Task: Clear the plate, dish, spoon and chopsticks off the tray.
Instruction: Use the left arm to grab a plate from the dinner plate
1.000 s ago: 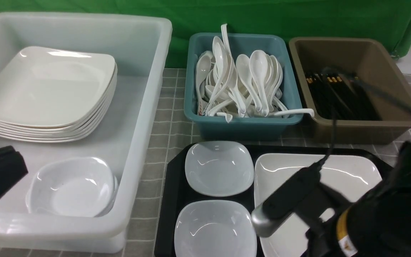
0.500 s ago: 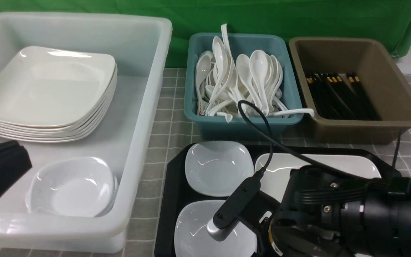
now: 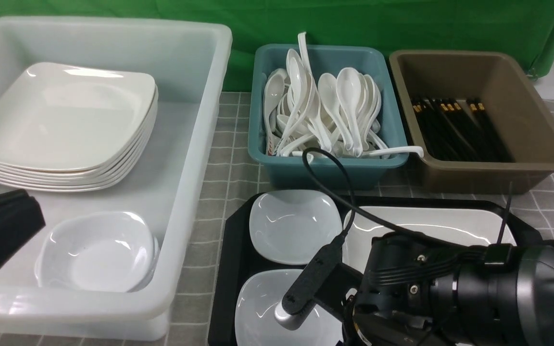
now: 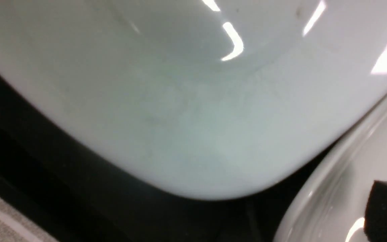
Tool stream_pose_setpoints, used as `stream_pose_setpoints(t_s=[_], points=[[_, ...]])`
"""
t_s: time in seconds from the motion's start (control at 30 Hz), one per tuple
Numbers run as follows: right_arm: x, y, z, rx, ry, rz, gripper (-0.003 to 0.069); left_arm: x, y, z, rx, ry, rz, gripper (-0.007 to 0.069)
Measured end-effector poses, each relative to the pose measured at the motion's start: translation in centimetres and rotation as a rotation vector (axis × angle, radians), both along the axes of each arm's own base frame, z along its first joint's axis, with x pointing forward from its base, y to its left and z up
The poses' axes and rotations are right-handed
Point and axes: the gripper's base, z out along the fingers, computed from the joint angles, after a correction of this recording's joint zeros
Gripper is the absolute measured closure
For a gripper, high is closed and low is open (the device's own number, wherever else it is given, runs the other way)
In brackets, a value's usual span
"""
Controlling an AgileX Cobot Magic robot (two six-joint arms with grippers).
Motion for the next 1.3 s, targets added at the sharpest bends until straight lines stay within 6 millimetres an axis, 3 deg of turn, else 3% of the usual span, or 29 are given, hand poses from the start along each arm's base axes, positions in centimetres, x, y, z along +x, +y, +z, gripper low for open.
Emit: stream_pose_setpoints(t_s=[0.3, 0.67, 0.93, 1.07, 1.3], points=[[0.1, 0.1, -0.7, -0.018, 0.011, 0.002, 0.016, 0.0, 0.0, 0.0, -0.001, 0.001, 0.0, 0.0621], [0.0, 0.2, -1.0, -0.043, 0.033, -0.014, 0.0342, 0.0, 0.0, 0.0, -0.001, 0.001, 0.0, 0.0621], [-0.1, -0.1, -0.6, -0.058, 0.04, -0.018, 0.0366, 0.0, 0.0, 0.0, -0.002, 0.0, 0.0, 0.0621], [-0.4, -0.5, 0.8, -0.056, 0.039, -0.02, 0.0405, 0.0, 0.0, 0.1, -0.005, -0.003, 0.001, 0.0621], [-1.1, -1.9, 6.9, -0.019, -0.011, -0.066, 0.0527, 0.0, 0.0, 0.1, -0.004, -0.004, 0.002, 0.0621]])
